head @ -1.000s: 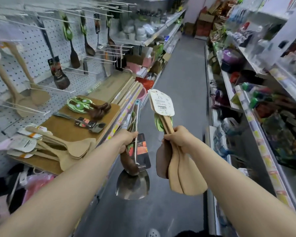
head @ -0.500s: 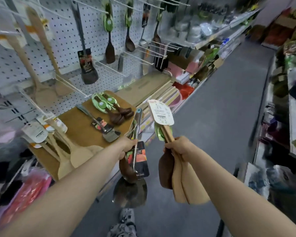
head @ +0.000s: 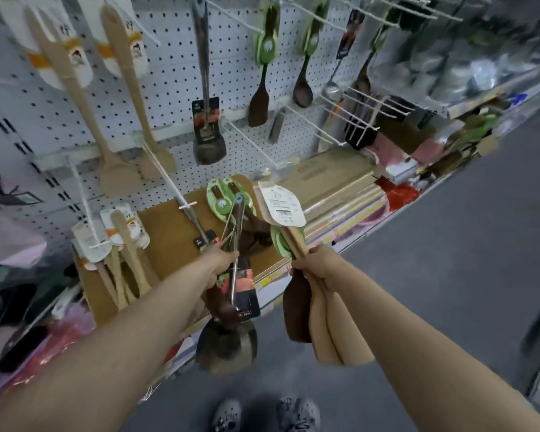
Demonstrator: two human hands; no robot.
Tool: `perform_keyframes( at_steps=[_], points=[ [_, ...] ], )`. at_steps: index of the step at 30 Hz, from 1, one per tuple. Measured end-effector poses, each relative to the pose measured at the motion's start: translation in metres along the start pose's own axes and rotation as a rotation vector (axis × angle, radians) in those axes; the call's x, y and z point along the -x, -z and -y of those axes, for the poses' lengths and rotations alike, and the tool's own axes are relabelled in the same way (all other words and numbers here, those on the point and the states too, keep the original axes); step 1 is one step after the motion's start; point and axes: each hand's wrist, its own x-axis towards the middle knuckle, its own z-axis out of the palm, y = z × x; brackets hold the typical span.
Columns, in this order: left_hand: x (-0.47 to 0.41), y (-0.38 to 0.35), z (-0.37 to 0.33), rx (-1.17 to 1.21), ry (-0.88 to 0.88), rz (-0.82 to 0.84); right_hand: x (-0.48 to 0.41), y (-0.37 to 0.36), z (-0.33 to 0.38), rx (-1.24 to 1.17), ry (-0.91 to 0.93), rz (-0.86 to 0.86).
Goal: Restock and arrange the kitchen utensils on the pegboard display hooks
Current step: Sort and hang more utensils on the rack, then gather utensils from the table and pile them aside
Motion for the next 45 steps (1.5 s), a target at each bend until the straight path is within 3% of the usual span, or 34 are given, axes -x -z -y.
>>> perform_keyframes(
  at_steps=[15,22,29,36,45],
  points=[
    [-0.051,-0.050,-0.025,0.249,0.185,-0.184,-0.122,0.059,0.047,0.214,0.181,0.232],
    [-0.029,-0.037,0.025,0.448,0.265,-0.343,-0.137,0.003,0.069,0.239,0.212,0.399],
    [-0.038,0.003,0.059,0.573,0.271,-0.445,-0.142,-0.068,0.098,0.301,0.309,0.439],
    [-0.085,0.031,0.065,0.504,0.192,-0.499,-0.157,-0.109,0.112,0.332,0.385,0.421],
    [-0.154,0.039,0.062,0.250,0.119,-0.526,-0.191,-0.121,0.104,0.249,0.353,0.418]
  ],
)
